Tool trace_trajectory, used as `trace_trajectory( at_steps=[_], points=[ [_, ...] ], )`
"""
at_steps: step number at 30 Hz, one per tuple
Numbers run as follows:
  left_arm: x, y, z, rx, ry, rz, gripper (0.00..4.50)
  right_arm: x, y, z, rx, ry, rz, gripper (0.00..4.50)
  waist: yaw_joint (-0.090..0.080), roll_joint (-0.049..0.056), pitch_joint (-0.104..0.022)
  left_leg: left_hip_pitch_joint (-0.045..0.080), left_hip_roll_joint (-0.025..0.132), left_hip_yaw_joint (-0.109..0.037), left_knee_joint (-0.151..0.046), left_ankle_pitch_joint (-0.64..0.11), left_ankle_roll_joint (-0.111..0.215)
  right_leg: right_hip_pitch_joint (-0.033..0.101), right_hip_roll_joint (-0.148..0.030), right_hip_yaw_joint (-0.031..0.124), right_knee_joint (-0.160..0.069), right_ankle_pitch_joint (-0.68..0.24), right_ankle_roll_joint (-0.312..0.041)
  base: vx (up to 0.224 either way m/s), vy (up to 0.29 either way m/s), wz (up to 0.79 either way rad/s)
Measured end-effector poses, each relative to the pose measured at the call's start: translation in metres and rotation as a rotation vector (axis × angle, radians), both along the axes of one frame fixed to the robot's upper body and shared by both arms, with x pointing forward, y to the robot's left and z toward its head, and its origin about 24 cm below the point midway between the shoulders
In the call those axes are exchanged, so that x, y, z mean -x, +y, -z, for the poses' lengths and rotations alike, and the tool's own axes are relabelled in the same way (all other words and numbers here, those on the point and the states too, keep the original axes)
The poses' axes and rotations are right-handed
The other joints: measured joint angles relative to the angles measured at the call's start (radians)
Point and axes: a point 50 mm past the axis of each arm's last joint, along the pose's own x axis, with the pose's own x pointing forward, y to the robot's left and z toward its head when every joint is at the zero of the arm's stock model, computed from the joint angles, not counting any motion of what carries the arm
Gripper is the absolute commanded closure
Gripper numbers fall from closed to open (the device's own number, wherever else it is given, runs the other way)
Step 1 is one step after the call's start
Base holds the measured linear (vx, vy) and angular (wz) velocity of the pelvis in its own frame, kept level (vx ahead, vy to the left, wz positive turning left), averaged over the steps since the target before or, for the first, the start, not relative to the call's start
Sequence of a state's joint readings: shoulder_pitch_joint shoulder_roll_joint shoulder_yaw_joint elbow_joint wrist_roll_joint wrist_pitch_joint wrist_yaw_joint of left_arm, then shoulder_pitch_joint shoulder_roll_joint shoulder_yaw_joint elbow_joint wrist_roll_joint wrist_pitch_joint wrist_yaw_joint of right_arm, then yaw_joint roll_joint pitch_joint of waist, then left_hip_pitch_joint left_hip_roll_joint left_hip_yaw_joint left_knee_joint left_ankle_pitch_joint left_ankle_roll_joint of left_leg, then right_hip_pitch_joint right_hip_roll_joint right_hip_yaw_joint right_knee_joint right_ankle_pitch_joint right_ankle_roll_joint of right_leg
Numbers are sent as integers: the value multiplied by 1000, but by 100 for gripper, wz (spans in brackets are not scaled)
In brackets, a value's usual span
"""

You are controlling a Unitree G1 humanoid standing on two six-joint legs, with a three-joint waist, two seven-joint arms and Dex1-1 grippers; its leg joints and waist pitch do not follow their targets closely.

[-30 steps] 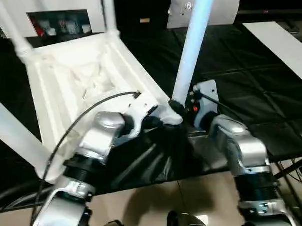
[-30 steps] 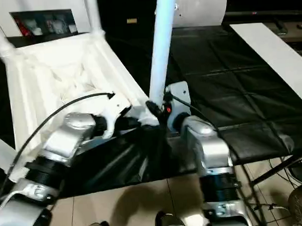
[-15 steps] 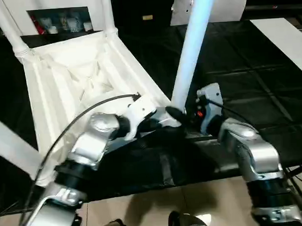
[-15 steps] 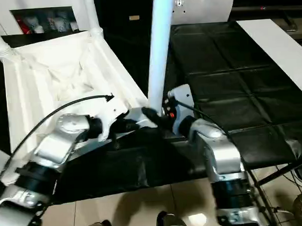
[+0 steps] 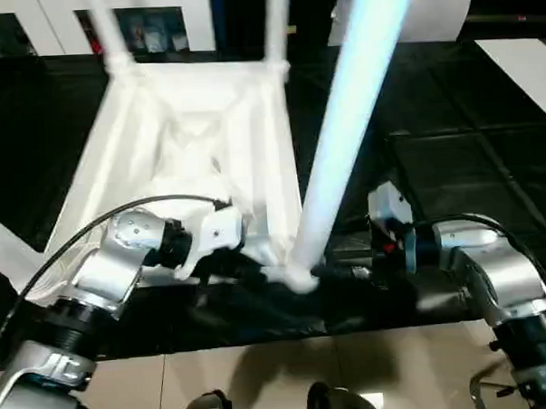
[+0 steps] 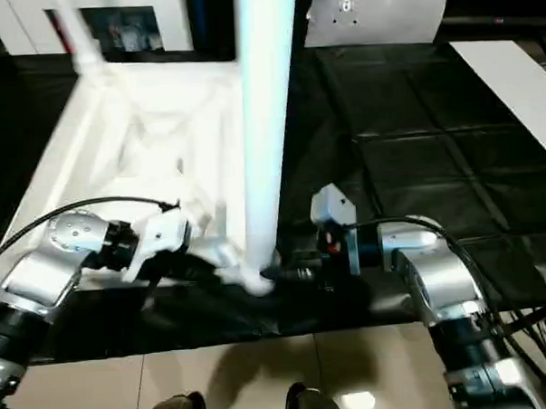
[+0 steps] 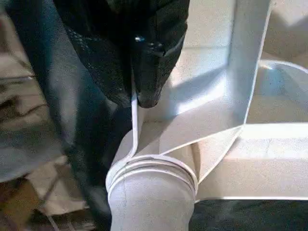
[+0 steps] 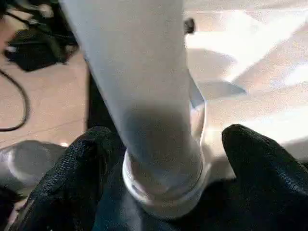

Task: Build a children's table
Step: Rotate leg to tighten

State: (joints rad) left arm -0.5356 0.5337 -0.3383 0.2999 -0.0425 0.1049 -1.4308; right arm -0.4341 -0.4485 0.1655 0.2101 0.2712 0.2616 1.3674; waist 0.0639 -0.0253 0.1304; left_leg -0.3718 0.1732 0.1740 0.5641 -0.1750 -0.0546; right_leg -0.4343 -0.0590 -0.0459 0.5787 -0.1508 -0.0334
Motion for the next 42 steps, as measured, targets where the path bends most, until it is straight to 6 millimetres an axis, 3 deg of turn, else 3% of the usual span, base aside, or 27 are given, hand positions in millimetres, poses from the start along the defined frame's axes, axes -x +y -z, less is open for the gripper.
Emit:
trace_trajectory(
  at_steps=[6, 7, 13, 22, 29, 33, 36, 40, 42],
  points=[
    [4, 0, 1, -27, 7, 94, 450, 0, 4, -1, -19, 51, -129, 87, 6, -2, -1, 0, 0, 0, 1, 0, 1, 0, 0, 0, 0, 0, 0, 0, 0, 0],
    [5, 0, 1, -29, 6, 107, 450, 0, 5, 0, -21, 60, -148, 120, 8, -2, -1, 0, 0, 0, 1, 0, 1, 0, 0, 0, 0, 0, 0, 0, 0, 0],
    [5, -2, 1, -30, 2, 133, 450, 3, 9, 5, -11, 91, -224, 164, 18, -2, -1, 0, 0, 0, 1, 0, 1, 0, 0, 0, 1, 0, 0, 0, 0, 0],
    [4, -4, 1, -28, -6, 146, 450, 1, 11, 3, -6, 84, -249, 237, 24, -2, -1, -1, 0, 0, 1, 0, 1, 0, 0, 0, 1, 0, 0, 0, 0, 0],
    [4, -7, 3, -18, 15, 138, 450, 2, 8, 2, 7, 110, -241, 245, 27, -2, -1, 0, 0, 0, 1, 0, 1, 0, 0, 0, 1, 0, 0, 0, 0, 0],
    [1, -9, 3, 13, 62, 59, 450, 6, 9, 3, -7, 141, -152, 245, 29, 0, -1, 1, 0, 0, 1, 0, 1, 2, -1, 0, 1, 0, 0, 0, 0, 0],
    [-7, -11, 5, 42, 66, -83, 450, 2, 7, 4, -22, 137, 24, 245, 18, -1, -1, 4, 1, 1, 2, 1, -5, 4, -1, 0, 2, 0, 2, 0, 0, 0],
    [-27, -23, 5, 79, 35, -357, 450, -21, 17, 5, -80, 125, 453, 245, -41, -4, 1, 6, 1, -1, 2, 5, -11, 6, -1, -4, -4, -4, 9, -61, 8, -13],
    [-30, -33, 6, 97, 33, -432, 450, -28, 20, 2, -68, 118, 565, 245, -57, -3, 0, 6, 0, -4, 1, 5, -11, 7, -2, -10, -11, -4, 9, -33, 12, -11]
  ],
)
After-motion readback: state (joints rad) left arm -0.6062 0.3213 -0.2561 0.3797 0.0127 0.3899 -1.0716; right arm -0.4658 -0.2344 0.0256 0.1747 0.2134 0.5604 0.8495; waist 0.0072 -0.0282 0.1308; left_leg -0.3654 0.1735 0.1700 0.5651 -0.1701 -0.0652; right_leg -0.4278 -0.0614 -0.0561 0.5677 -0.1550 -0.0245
